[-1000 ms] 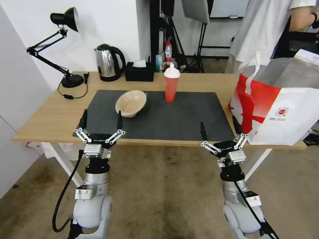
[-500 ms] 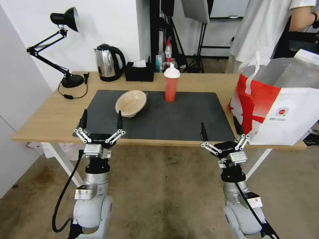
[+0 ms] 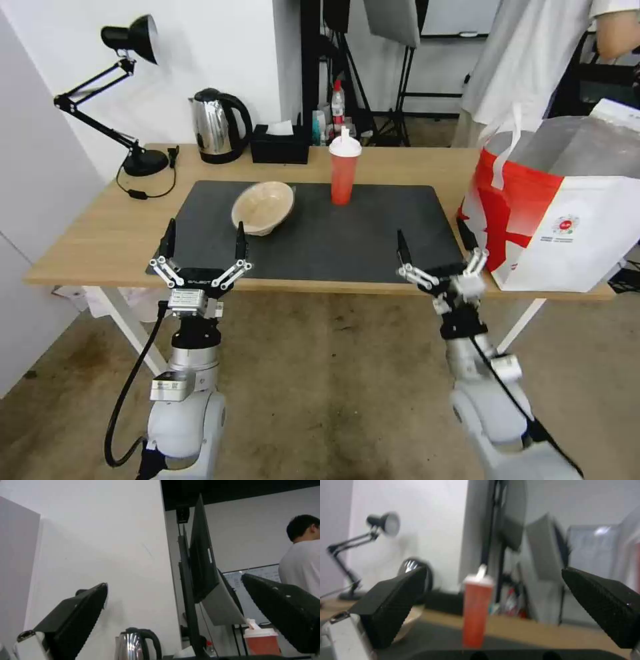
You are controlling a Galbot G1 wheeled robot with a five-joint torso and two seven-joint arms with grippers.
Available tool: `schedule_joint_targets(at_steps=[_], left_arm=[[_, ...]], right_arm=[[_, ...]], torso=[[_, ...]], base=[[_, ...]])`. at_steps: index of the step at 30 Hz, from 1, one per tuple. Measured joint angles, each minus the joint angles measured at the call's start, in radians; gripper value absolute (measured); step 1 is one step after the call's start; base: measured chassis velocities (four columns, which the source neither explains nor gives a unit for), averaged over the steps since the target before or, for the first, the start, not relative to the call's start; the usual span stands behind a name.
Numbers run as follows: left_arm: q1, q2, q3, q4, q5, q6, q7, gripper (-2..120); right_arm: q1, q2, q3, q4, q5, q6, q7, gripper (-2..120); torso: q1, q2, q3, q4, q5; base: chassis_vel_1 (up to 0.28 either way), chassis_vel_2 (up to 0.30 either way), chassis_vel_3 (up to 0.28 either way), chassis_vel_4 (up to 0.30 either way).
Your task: Pick up the trash from the table and place it into the takeout bag.
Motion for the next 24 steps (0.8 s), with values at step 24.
schedule_joint_targets(at_steps=[24], left_arm=[[0.025,-0.001,-0.005,-0.015,0.011,-0.003,0.000,100]], right_arm=[[0.546,-0.066,-0.272,-0.273,0.365,-0.406,-0.063,100]], torso=[[0.000,0.000,0.000,0.0001,-0.0001]], base=[[0.000,0.000,0.000,0.000]])
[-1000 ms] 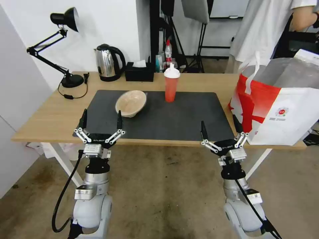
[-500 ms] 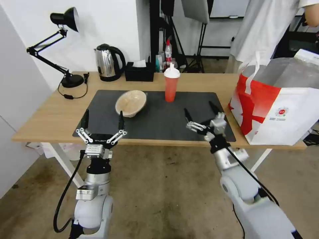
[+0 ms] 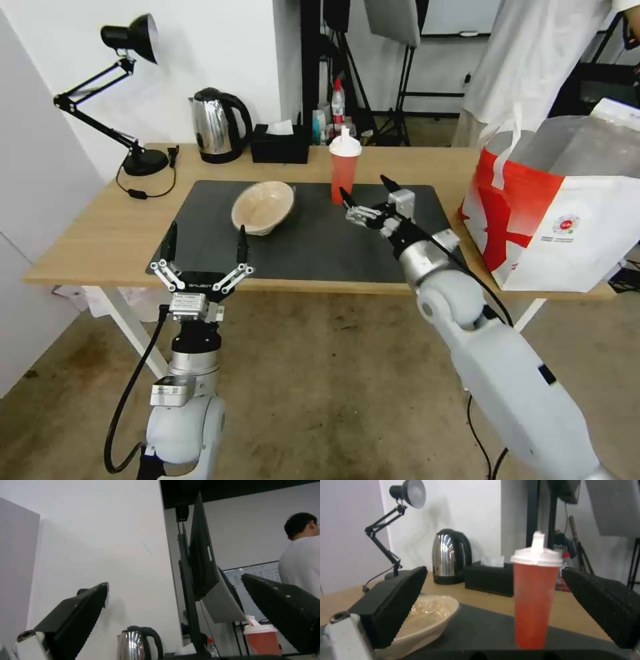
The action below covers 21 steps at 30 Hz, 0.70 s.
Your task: Pick up the trash from the table and place it into the takeout bag.
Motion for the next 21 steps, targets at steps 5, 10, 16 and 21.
schedule_joint_targets(at_steps=[5,10,16,21], left_arm=[[0.007,0.000,-0.001,-0.001,0.000,-0.006,0.000,100],[0.011,0.000,-0.001,-0.001,0.000,-0.012,-0.001,100],[0.012,0.000,0.000,-0.002,0.000,-0.014,-0.001,100],[0.013,0.000,-0.001,-0.002,0.000,-0.015,-0.001,100]], right_arm=[[0.047,0.004,-0.030,-0.050,0.014,-0.017,0.001,100],[0.096,0.009,-0.057,-0.103,0.021,-0.027,0.008,100],[0.134,0.017,-0.075,-0.150,0.021,-0.027,0.023,100],[0.156,0.026,-0.087,-0.181,0.021,-0.026,0.032,100]], torso=[[0.000,0.000,0.000,-0.0002,0.0000],[0.000,0.000,0.000,-0.0001,-0.0001],[0.000,0.000,0.000,-0.0001,-0.0001],[0.000,0.000,0.000,-0.0001,-0.0001]], base=[[0.000,0.000,0.000,0.000],[0.000,0.000,0.000,0.000],[0.000,0.000,0.000,0.000],[0.000,0.000,0.000,0.000]])
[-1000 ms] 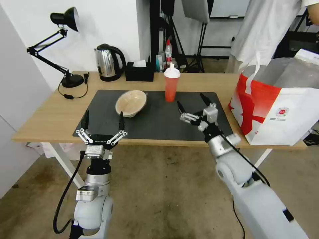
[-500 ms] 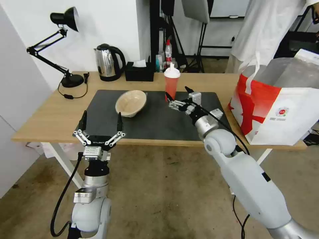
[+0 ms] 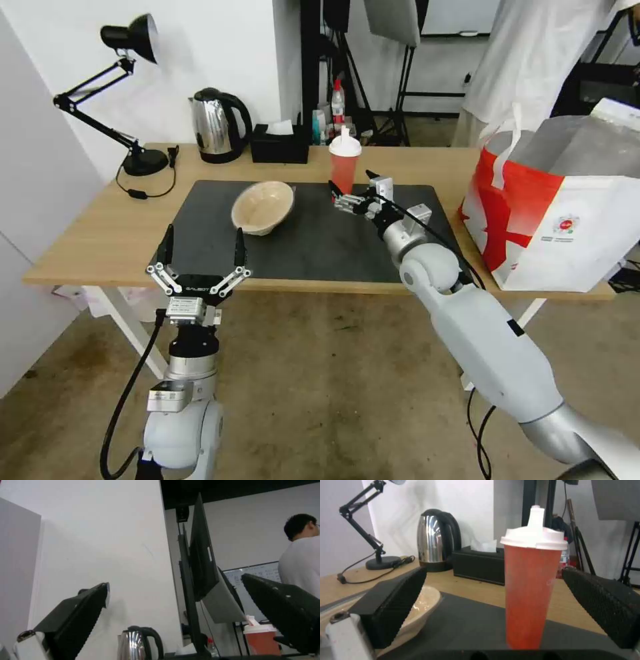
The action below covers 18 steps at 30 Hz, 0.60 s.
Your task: Pick up the trash from the table and place it into the takeout bag.
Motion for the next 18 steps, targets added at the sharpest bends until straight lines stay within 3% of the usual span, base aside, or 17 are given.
schedule_joint_targets(at_steps=[18], left_arm=[[-0.004,0.000,-0.001,0.000,-0.001,0.000,0.000,100]], right_arm=[[0.056,0.014,-0.016,-0.089,-0.006,0.009,0.002,100]], torso=[[0.000,0.000,0.000,0.0000,0.0000]], base=[[0.000,0.000,0.000,0.000]])
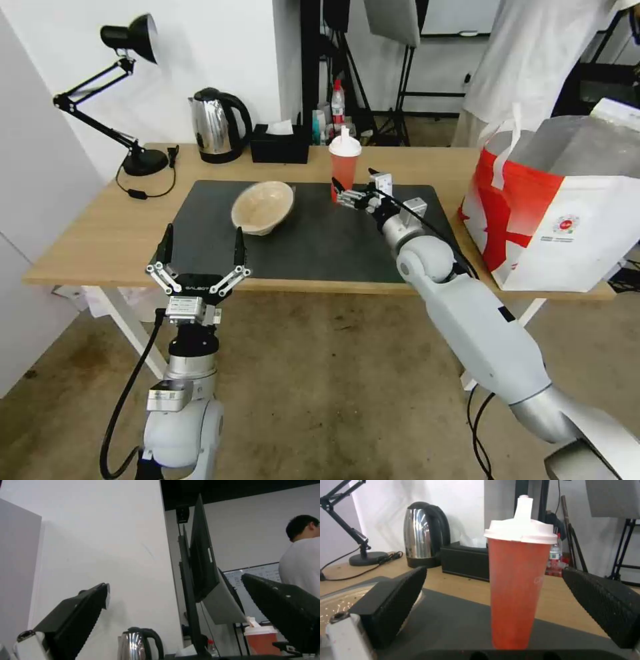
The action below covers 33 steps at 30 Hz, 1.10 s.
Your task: Pick up the trash from the table and place it into the takeout bag.
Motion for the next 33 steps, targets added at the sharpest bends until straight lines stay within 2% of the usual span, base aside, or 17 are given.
schedule_joint_targets(at_steps=[33], left_arm=[[-0.024,0.000,-0.004,0.035,-0.006,-0.004,-0.001,100]], right_arm=[[0.073,0.016,-0.022,-0.133,-0.001,0.034,-0.017,100]], torso=[[0.000,0.000,0.000,0.0000,0.0001]], base=[[0.000,0.000,0.000,0.000]])
